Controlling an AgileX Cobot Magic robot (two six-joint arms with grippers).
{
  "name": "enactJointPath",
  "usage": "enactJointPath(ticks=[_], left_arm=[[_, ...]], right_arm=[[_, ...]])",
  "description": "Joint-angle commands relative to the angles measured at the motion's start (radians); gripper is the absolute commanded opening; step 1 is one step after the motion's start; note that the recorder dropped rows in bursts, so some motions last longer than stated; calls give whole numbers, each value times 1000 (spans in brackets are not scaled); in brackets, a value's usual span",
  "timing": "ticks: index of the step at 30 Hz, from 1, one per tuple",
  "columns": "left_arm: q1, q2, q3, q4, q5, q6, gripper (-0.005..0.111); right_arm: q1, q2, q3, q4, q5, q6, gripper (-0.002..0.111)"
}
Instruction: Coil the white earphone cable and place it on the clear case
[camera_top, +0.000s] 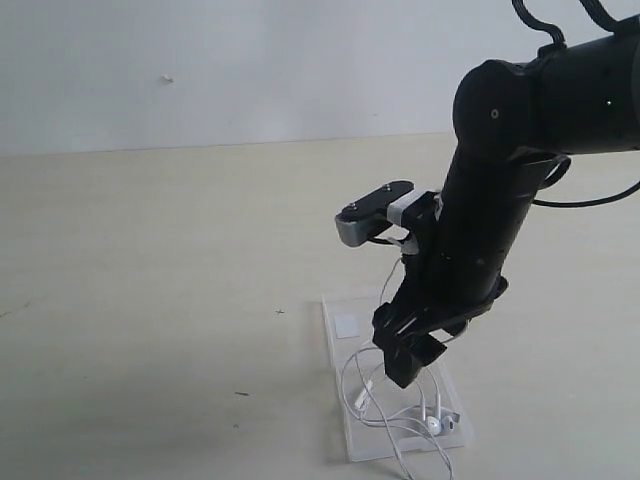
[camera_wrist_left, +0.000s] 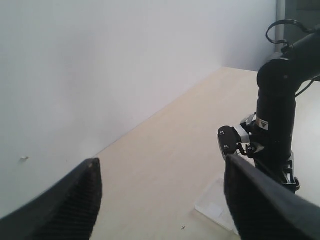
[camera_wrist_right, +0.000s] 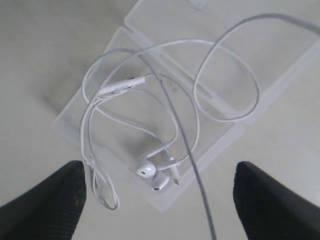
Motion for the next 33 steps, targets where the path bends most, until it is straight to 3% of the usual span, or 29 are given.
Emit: enactJointPath(ticks=[1,21,33], left_arm=[[2,-5,-3,-8,-10,-5,67],[2,-5,-3,-8,3,-5,67],[2,-5,-3,-8,22,-5,67]], right_arm=[[2,-10,-6,-47,36,33,77],[2,-8,-6,-92,227,45,77],[2,-15,-8,-170,212,81,77]])
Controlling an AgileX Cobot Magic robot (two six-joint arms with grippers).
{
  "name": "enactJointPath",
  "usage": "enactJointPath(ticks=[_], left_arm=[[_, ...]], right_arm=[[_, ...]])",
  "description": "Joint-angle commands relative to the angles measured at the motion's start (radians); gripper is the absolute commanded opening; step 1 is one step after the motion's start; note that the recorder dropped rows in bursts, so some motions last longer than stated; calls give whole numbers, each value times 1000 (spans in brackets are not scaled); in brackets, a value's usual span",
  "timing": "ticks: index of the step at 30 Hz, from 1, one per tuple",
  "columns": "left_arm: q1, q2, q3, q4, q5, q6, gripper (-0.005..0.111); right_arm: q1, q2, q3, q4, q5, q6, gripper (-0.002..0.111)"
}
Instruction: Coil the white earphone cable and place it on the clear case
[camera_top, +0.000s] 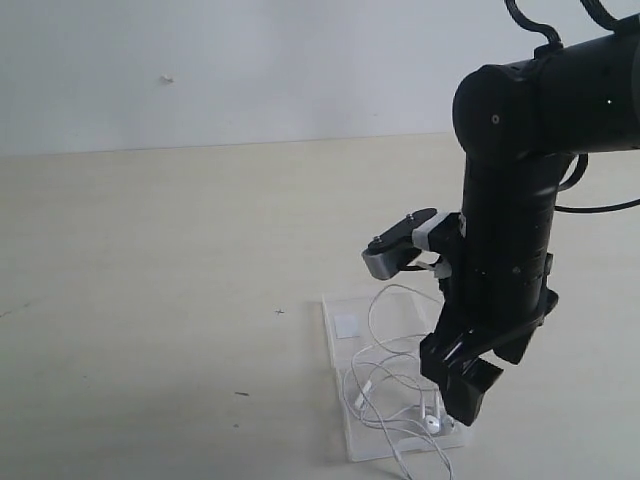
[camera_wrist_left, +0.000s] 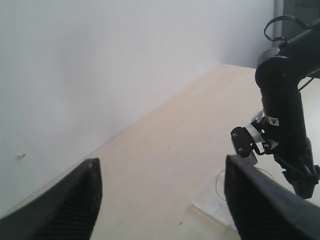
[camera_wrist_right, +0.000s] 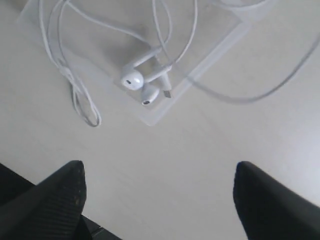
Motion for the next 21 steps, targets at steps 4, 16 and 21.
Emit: enactJointPath(ticks=[4,16,21], left_arm=[[2,-5,-3,-7,11,-5,67],[2,-5,-3,-7,11,-3,67],[2,-5,-3,-7,23,-3,36]], right_arm=[[2,-38,-8,-87,-20,57,77],[2,-154,-8,-177,-190,199,30],[2,-241,17,-175,-265,257,0]])
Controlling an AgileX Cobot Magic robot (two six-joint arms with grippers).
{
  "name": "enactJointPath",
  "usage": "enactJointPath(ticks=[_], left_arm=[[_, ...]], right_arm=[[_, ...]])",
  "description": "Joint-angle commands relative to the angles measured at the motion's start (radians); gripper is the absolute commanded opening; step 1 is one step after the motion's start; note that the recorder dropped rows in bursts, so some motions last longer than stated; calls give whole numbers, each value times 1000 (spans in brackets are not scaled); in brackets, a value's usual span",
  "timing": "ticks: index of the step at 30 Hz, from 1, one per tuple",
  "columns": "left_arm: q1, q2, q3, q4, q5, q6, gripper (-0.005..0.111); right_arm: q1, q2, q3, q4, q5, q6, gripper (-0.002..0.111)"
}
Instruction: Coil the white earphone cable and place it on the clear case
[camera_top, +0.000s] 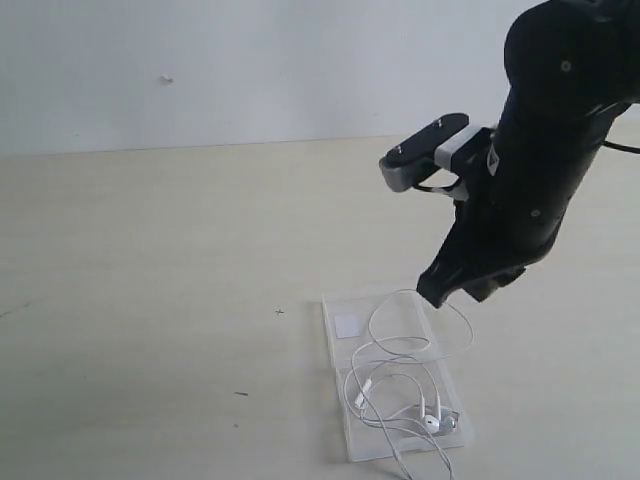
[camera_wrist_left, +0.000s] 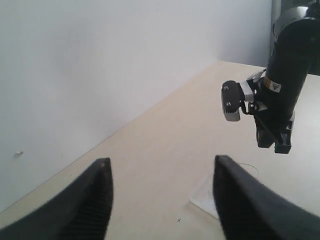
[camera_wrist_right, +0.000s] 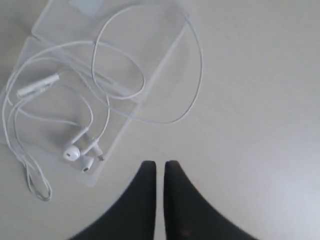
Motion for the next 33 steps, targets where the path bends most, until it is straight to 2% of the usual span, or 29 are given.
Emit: enactJointPath(ticks=[1,3,4,19,27,32,33], left_arm=[[2,-5,-3,-7,15,-3,24],[2,-5,-3,-10,29,-3,3],[2,-6,-3,-10,36,-3,1],[2,-137,14,-161,96,-18,0],[2,-271,169,-309,80,-18,0],[2,-369,247,-370,76,-18,0],[2,-410,280,-381,76,-18,0]], right_arm=[[2,-98,34,-11,-96,73,0],[2,-153,70,-11,-162,118,0],[2,-187,96,-11,-201,141,0],[2,-723,568,-14,-712,340,0],[2,-954,752,-7,-964,381,0],[2,-1019,845,-7,-1058,398,0],[2,-1032,892,-7,-1133,407,0]])
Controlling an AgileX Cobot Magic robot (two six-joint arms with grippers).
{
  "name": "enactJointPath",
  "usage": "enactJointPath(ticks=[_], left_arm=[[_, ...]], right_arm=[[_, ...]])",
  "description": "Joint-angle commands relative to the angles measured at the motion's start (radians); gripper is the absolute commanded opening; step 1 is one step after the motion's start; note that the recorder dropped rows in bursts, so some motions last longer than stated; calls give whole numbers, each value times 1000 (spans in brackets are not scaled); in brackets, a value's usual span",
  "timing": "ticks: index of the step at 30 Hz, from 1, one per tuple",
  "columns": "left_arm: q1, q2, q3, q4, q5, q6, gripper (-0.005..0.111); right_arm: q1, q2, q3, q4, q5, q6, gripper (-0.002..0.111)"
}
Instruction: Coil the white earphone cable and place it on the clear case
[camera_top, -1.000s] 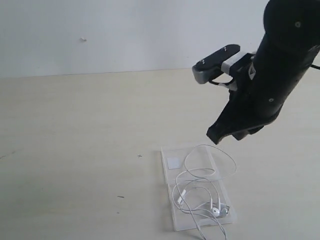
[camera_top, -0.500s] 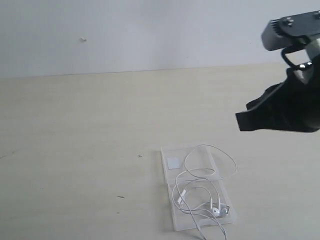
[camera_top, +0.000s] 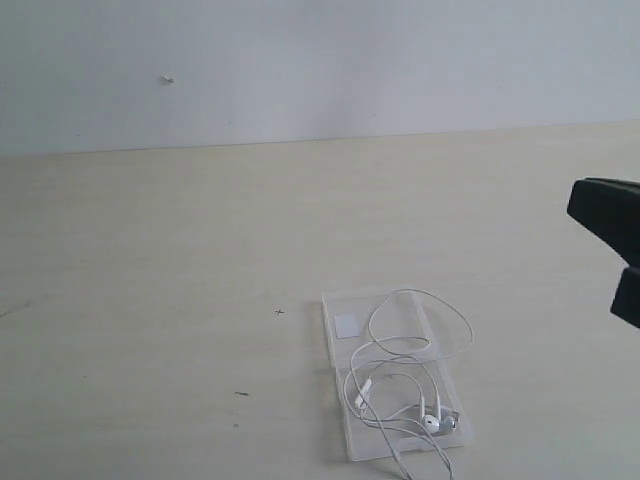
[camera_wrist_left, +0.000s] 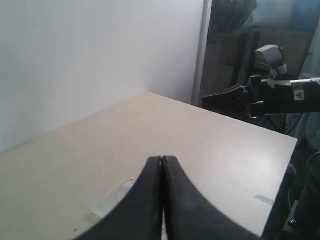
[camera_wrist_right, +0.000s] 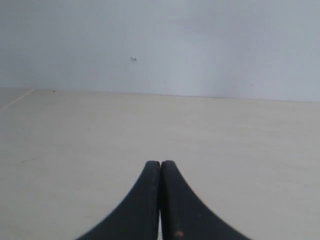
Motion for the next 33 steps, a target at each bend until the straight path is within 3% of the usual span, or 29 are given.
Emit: enactJointPath(ticks=[1,9,17,29,33], left_arm=[[2,-100,80,-59,-10,-7,0],[2,-238,207,-74,-17,-11,0],[2,-239,303,-109,-21,-45,0],[2,-239,398,-102,-139,-44,0],[2,-239,399,-102,-138,-46,0]], right_arm=[[2,-42,109,0,-165,21,0],[2,-44,243,45,-268,37,0],[2,-44,310,45,-282,35,0],[2,-44,330,49,-1,269,0],[2,-44,330,49,14,300,0]])
